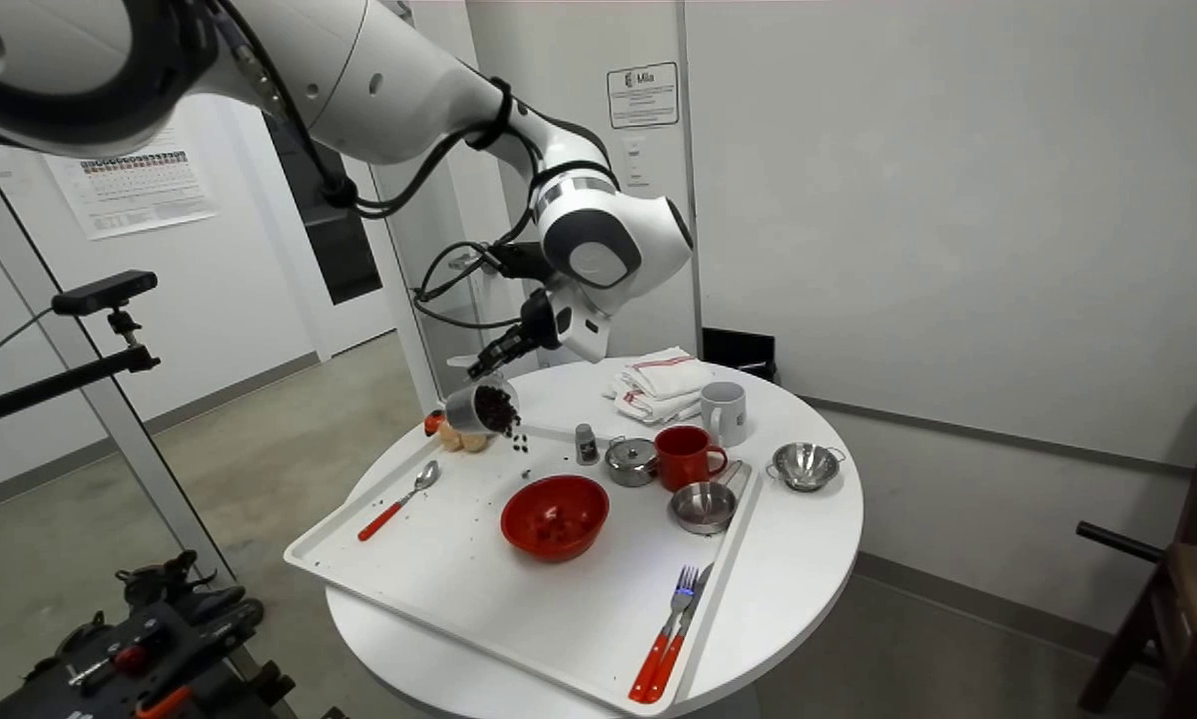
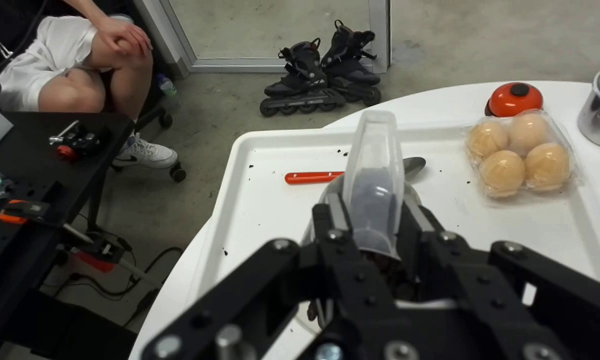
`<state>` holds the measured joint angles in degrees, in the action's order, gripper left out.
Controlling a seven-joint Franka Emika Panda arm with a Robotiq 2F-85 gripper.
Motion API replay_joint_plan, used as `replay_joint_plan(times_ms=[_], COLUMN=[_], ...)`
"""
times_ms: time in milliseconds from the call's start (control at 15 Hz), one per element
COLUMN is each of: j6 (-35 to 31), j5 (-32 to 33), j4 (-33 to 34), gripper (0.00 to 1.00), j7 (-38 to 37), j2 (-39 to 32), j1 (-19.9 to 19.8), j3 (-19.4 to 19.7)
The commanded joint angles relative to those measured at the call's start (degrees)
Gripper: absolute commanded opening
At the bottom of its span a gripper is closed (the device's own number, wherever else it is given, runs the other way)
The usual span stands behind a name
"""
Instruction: Pour some of the contents in the jug into the red bowl on the table
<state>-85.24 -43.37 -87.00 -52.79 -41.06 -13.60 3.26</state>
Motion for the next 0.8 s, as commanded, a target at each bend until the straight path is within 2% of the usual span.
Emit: replay_joint_plan(times_ms=[0, 733], j6=[2.89, 3.27], j5=[-2.21, -3.06], j4=[2.29, 2.56], gripper=[0.13, 0.13], j7=[1.38, 1.27], j2=[-1.32, -1.69], j1=[0.2, 0.44], j3=[1.03, 1.7])
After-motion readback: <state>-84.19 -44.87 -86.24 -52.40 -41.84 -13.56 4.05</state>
